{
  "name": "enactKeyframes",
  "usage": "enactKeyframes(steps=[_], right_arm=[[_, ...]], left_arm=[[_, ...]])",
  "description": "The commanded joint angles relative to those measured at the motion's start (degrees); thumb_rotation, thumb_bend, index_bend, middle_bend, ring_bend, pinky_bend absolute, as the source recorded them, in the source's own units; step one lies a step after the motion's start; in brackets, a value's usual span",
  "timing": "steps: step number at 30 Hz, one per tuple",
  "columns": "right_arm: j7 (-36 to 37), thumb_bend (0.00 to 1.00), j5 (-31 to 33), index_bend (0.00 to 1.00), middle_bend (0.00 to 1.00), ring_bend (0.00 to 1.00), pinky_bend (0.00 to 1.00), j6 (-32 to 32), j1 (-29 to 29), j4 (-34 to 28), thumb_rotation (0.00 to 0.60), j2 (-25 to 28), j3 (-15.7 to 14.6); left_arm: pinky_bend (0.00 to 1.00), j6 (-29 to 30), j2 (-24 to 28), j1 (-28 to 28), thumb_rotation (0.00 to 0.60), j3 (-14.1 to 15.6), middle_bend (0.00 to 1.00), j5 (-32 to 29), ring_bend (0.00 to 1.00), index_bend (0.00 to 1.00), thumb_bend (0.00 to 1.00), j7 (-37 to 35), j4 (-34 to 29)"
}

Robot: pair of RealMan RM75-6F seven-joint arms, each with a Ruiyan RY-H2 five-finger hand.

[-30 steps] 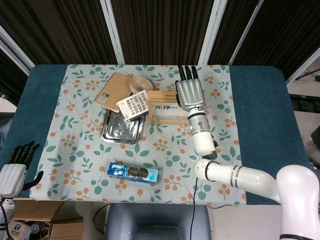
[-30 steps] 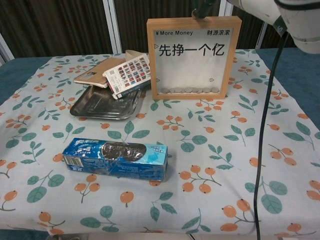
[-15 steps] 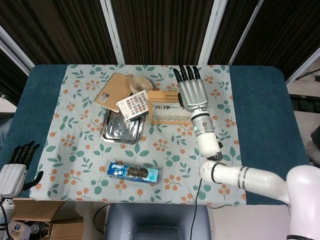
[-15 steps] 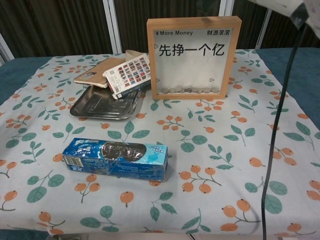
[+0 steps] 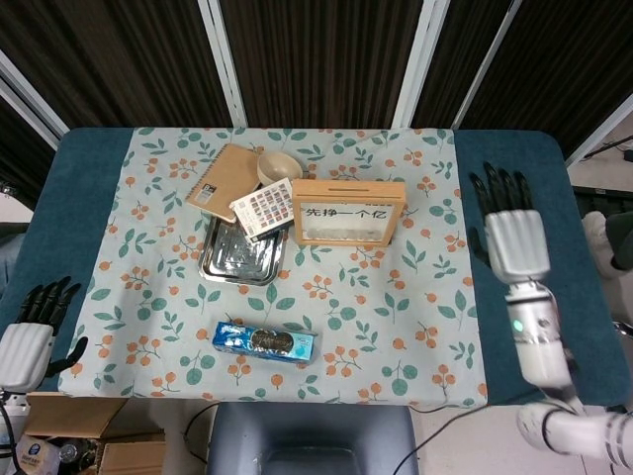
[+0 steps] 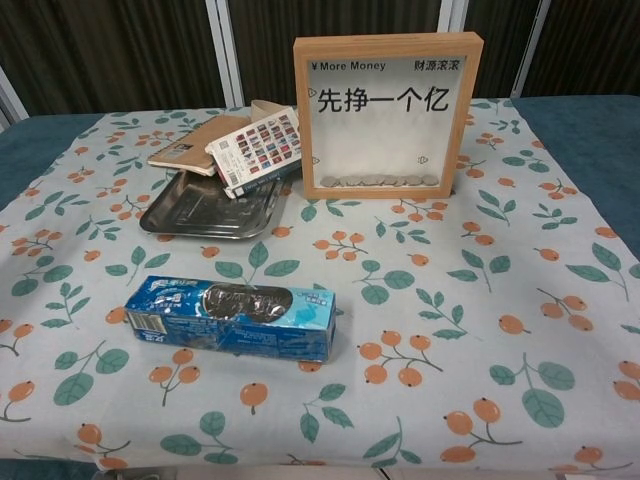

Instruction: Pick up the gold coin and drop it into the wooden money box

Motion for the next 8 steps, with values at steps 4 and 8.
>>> enactKeyframes(steps=[4, 8], right_arm=[[17.6, 0.56, -10.6, 0.0, 0.0, 0.0, 0.0, 8.3, -17.8, 14.5, 0.6, -3.0, -12.7], [19.8, 0.56, -13.1, 0.0, 0.0, 0.0, 0.0, 10.5, -21.2, 19.1, 0.6, -6.0, -12.9]], left_arm=[[0.0, 0.4, 0.4, -0.1, 0.6, 0.0, 0.0, 0.6, 0.0, 0.0, 0.35, 1.5, -1.2], [0.0, 0.5, 0.3, -0.1, 0.6, -0.1, 0.0, 0.6, 0.0, 0.0, 0.35, 2.4, -1.6]])
